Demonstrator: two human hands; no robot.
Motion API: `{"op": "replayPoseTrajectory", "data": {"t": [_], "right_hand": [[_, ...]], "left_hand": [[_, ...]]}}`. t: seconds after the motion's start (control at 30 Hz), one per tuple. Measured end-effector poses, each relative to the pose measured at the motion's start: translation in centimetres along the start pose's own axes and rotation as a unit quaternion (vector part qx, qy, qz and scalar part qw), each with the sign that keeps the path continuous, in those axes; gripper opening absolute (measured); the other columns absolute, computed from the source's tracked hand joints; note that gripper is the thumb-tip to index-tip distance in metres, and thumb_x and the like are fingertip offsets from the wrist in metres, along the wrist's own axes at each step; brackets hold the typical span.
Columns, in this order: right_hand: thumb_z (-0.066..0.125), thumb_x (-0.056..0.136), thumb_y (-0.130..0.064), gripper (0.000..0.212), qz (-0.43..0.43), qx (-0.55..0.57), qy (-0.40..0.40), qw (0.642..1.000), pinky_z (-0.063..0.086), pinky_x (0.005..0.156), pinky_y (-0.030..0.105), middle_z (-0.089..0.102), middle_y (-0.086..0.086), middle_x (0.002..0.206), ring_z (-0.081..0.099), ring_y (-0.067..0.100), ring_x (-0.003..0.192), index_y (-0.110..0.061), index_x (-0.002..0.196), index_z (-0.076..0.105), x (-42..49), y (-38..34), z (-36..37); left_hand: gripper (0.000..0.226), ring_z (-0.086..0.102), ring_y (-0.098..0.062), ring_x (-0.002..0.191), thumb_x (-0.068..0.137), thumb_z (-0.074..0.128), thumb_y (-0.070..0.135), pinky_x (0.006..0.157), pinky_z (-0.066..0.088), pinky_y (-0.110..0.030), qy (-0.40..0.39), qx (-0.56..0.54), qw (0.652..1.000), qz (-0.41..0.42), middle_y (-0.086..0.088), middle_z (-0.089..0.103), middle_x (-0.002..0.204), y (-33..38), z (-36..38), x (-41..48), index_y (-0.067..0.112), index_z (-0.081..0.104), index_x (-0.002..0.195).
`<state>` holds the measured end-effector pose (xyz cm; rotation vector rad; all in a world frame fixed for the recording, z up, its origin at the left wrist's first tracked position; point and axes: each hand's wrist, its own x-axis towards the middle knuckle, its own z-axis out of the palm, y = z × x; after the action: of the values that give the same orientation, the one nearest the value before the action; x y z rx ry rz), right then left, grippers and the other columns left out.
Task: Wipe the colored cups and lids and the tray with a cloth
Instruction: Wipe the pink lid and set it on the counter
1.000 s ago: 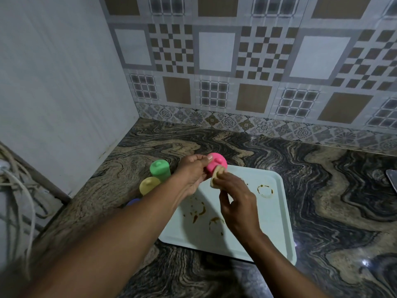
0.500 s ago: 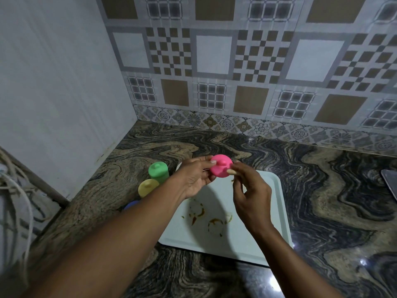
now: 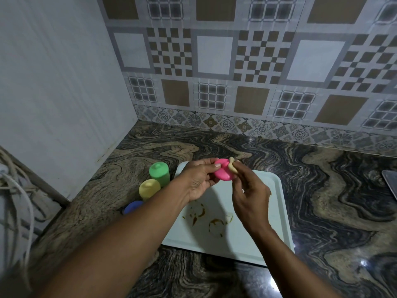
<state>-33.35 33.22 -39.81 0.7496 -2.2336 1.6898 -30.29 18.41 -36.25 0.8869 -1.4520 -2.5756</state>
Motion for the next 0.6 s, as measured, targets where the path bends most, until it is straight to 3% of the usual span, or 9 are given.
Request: {"op": "replayPoseTrajectory", "data": {"t": [0.13,0.3,0.4,0.47,0.5,0.53,0.6], "right_hand": [[0.063,0.083,0.013,0.040,-0.071,-0.035,-0.003,0.997,0.052,0.102,0.037,0.070,0.001,0.122,0.065,0.017,0.119,-0.008,0.116,0.073,-1.3,0.7,0.2],[0.061,0.082,0.011,0.035,-0.154,-0.040,-0.124,0.979,0.052,0.101,0.034,0.074,0.000,0.116,0.064,0.016,0.121,-0.012,0.105,0.076,-2.4,0.6,0.0],[0.057,0.088,0.002,0.038,-0.011,0.049,-0.043,0.998,0.058,0.076,0.026,0.076,-0.010,0.101,0.071,0.003,0.089,-0.023,0.111,0.074,-1.8,0.7,-1.2],[0.057,0.093,-0.002,0.038,0.057,0.060,0.030,0.996,0.046,0.059,0.013,0.075,-0.013,0.089,0.061,-0.005,0.065,-0.031,0.114,0.072,-0.6,1.0,-1.6],[0.057,0.094,-0.003,0.038,0.060,0.051,0.039,0.996,0.043,0.060,0.011,0.075,-0.013,0.091,0.058,-0.006,0.064,-0.032,0.116,0.070,0.0,1.0,-1.6],[0.057,0.094,-0.002,0.038,0.046,0.041,0.030,0.998,0.046,0.065,0.013,0.075,-0.011,0.098,0.060,-0.007,0.071,-0.030,0.118,0.070,0.5,0.8,-1.4],[0.059,0.089,0.006,0.040,-0.022,-0.011,-0.006,1.000,0.056,0.085,0.031,0.074,0.001,0.116,0.069,0.009,0.100,-0.016,0.120,0.071,0.8,0.4,-0.8]], "left_hand": [[0.013,0.069,-0.017,0.078,0.093,0.062,-0.002,0.061,0.057,-0.024,0.048,-0.017,0.998,0.040,-0.013,0.072,0.095,-0.9,0.0,0.4,0.008,0.066,0.101],[0.023,0.070,-0.025,0.084,0.094,0.061,-0.001,0.063,0.059,-0.029,0.103,-0.050,0.992,0.052,-0.023,0.070,0.111,-1.2,-0.3,0.9,-0.002,0.065,0.117],[0.024,0.065,-0.018,0.082,0.093,0.064,0.003,0.061,0.054,-0.026,0.106,-0.043,0.993,0.037,-0.014,0.070,0.103,-1.0,-0.6,0.8,0.006,0.065,0.117],[0.023,0.060,-0.017,0.079,0.092,0.066,0.005,0.060,0.051,-0.026,0.097,-0.028,0.995,0.020,-0.012,0.069,0.096,-1.0,-0.8,0.6,0.008,0.065,0.115],[0.020,0.062,-0.018,0.078,0.092,0.065,0.005,0.061,0.053,-0.026,0.084,-0.030,0.996,0.011,-0.013,0.069,0.095,-1.0,-0.7,0.5,0.008,0.064,0.113],[0.020,0.066,-0.018,0.078,0.093,0.064,0.004,0.063,0.055,-0.027,0.066,-0.035,0.997,0.002,-0.013,0.071,0.093,-1.0,-0.4,0.4,0.007,0.062,0.112],[0.020,0.073,-0.020,0.077,0.094,0.062,0.002,0.066,0.059,-0.029,0.029,-0.047,0.998,-0.004,-0.013,0.075,0.090,-1.1,0.2,0.3,0.005,0.060,0.114]]}}
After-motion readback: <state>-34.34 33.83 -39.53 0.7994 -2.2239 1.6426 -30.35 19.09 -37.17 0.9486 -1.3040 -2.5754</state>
